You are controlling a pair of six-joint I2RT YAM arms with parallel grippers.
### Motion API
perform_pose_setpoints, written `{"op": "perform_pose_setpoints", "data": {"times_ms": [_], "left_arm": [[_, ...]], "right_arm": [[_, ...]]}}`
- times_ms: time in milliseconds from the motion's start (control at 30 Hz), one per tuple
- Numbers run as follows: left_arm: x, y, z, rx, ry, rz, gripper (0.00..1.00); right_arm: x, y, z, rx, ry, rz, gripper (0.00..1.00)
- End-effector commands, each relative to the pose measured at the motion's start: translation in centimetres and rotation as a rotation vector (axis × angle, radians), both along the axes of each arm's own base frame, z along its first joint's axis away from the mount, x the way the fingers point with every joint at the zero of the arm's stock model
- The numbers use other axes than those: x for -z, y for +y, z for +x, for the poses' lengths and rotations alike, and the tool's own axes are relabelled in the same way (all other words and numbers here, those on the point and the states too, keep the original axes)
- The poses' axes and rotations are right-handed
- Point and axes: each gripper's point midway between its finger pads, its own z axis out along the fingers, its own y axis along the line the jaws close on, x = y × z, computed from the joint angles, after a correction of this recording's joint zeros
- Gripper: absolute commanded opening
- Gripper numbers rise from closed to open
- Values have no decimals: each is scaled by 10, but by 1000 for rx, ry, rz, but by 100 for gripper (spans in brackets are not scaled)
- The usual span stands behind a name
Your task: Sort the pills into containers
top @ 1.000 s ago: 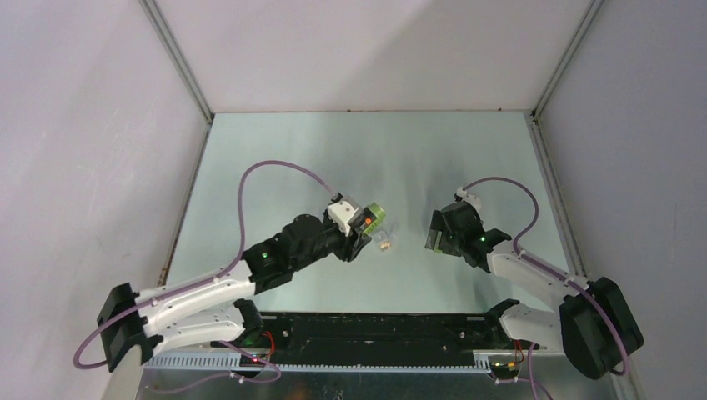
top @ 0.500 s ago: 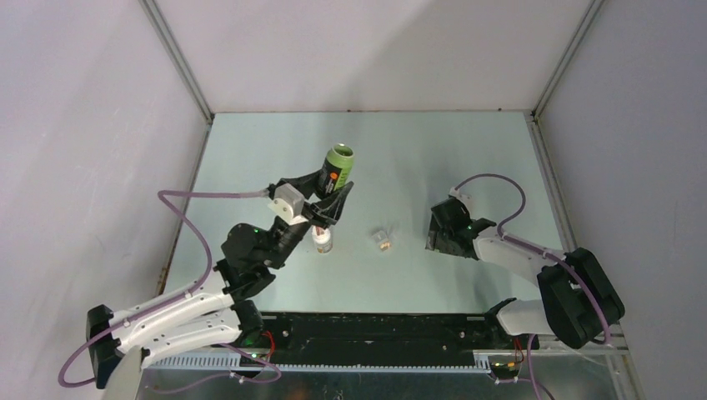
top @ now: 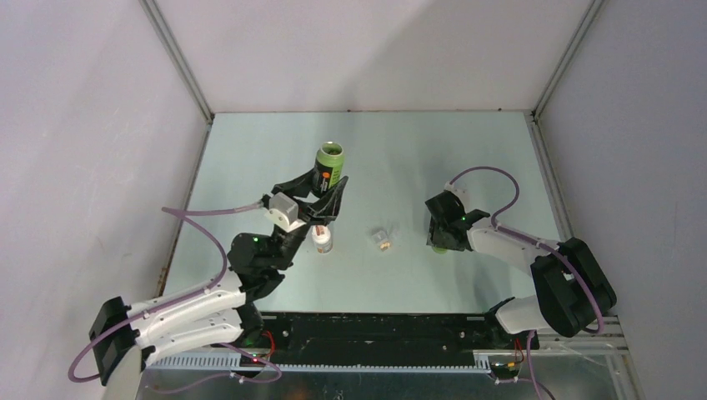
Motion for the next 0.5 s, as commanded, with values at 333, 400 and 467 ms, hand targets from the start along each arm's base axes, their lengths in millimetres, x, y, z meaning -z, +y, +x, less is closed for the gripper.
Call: {"op": "perform_pose_setpoints", "data": {"times_ms": [333,400,467], "left_arm": [[-5,-11,-27,182,-73,-46,0],[-2,-16,-31,215,-58,-30,0],[2,-19,-33,244,-44,-21,0]], "right_arm": [[-10,13,-9,-27,49,81,57],[-10,13,-10,-24,56,85,51],[-11,14,-10,-26,53,88,46]]}}
